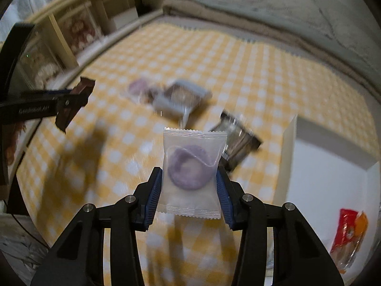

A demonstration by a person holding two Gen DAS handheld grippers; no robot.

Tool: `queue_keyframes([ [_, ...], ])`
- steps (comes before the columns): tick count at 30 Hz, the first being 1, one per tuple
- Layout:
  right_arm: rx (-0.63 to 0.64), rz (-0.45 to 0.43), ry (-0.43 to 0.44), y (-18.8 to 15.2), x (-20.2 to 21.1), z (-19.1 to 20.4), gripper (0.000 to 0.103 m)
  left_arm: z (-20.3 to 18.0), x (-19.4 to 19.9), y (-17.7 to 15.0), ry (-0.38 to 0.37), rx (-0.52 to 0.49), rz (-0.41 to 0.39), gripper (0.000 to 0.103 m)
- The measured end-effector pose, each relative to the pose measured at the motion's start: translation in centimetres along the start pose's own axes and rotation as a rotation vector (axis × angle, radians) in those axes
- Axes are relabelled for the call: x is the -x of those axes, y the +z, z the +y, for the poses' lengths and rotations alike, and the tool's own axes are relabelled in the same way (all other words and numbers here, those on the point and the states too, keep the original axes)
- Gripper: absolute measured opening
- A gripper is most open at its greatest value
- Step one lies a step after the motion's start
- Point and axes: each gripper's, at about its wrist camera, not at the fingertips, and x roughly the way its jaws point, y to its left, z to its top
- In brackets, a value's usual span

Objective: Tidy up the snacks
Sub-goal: 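Grasp the brown chocolate packet with the left tool while the right tool grasps the clear purple-ring packet, then carry both packets into the white tray and open both tools to release them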

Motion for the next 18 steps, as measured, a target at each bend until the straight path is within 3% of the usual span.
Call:
queue_keyframes([
  [11,-0.016,-0.181,0.001,2.5,6.5,-0.6,0.046,-2.0,8.8,-1.6,-0.021,0.000,-0.156,0.040],
  [18,-0.019,-0.232,-0.036,2.9,9.8,-2.2,0.046,-6.1,11.1,-2.3,-0.034,-0.036,-0.201,0.040],
])
